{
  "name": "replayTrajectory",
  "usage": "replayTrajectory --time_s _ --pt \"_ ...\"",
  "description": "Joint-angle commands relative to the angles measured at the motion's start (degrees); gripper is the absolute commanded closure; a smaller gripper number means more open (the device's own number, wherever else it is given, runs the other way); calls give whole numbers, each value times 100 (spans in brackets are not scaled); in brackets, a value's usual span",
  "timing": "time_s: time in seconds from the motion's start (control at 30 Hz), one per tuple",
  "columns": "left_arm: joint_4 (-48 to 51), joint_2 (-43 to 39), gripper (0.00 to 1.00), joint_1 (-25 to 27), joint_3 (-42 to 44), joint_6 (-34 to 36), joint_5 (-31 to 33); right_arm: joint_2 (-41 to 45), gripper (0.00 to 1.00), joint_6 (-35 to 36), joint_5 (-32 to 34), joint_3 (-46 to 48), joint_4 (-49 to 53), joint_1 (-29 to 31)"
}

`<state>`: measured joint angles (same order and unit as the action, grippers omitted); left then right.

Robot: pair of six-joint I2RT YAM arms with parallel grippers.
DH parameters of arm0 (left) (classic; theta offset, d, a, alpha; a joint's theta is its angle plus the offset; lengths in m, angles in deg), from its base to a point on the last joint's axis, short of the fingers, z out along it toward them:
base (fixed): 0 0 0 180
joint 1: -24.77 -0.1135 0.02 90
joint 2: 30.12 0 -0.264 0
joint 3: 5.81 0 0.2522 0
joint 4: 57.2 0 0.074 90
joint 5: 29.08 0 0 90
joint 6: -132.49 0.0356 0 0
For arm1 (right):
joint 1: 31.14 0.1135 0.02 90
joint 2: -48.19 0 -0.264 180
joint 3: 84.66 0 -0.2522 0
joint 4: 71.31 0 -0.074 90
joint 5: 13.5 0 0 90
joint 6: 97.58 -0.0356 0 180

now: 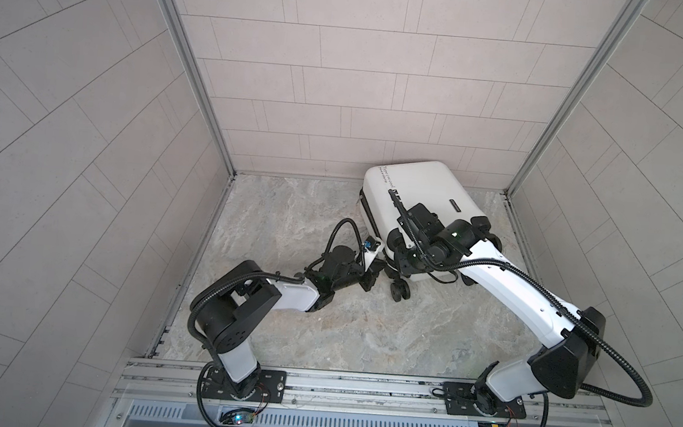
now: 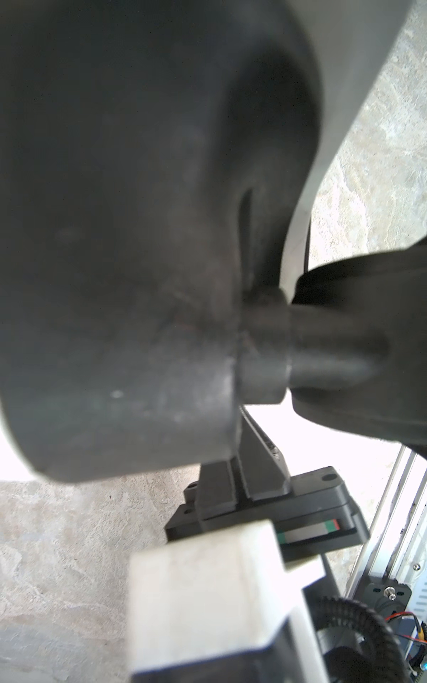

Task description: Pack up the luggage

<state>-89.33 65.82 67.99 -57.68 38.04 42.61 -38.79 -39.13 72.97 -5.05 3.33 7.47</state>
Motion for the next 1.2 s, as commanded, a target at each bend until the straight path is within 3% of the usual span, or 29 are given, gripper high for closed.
replayTrajectory --time_s 0.0,0.4,0.8,1.03,1.17 --pt "28 -285 100 215 136 130 -249 108 100 -34 204 -539 -889 6" --pt "-216 -666 100 623 233 37 194 -393 100 -249 99 -745 -1090 -72" --pt "-1148 -362 100 872 450 -347 879 -476 99 -446 -152 -448 -1186 -126" --pt "-958 -295 100 855 606 -310 1193 225 34 -105 -2 160 -720 -172" --pt "-1056 -128 100 849 595 -341 1242 760 16 141 171 437 -411 -272"
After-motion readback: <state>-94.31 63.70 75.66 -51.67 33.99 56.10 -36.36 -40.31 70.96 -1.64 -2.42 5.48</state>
